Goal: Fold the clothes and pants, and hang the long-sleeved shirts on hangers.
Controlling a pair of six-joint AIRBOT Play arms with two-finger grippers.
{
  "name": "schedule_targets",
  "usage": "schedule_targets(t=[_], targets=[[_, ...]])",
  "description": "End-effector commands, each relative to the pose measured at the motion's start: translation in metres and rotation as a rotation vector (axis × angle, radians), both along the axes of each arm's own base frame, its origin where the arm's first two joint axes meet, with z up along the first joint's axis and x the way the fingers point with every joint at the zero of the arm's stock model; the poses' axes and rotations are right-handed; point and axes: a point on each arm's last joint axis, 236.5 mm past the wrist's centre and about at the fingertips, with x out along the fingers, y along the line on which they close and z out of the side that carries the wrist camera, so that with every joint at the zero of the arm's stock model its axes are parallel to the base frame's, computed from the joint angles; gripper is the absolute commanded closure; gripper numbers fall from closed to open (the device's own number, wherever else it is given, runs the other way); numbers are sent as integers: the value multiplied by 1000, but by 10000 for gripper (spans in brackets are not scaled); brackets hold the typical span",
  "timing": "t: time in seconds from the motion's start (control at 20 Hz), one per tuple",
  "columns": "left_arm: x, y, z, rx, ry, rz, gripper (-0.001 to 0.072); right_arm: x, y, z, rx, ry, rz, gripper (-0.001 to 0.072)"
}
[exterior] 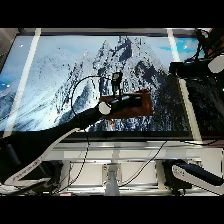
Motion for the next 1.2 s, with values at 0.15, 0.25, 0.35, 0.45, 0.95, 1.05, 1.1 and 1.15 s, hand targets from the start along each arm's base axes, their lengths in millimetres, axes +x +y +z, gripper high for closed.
schedule_targets(t=[0.15,0.25,0.35,0.45,0.95,1.05,1.1,1.15], targets=[[20,24,45,-12,-112,26,336,-27,-93,-65,-65,232,-112,704],[29,38,64,-12,-162,43,338,-49,-63,-98,186,349,43,703],[37,47,73,-18,-179,62,339,-63,-2,-90,539,331,307,701],[40,51,74,-19,-180,71,339,-59,13,-99,636,337,305,452],[40,50,69,-12,-173,67,339,-48,71,-161,412,379,362,100],[40,49,67,-10,-170,67,339,-48,74,-172,402,411,337,93],[40,50,67,-9,-170,67,339,-50,74,-178,402,431,328,91],[40,49,67,-9,-170,67,339,-51,75,-184,408,448,326,91]])
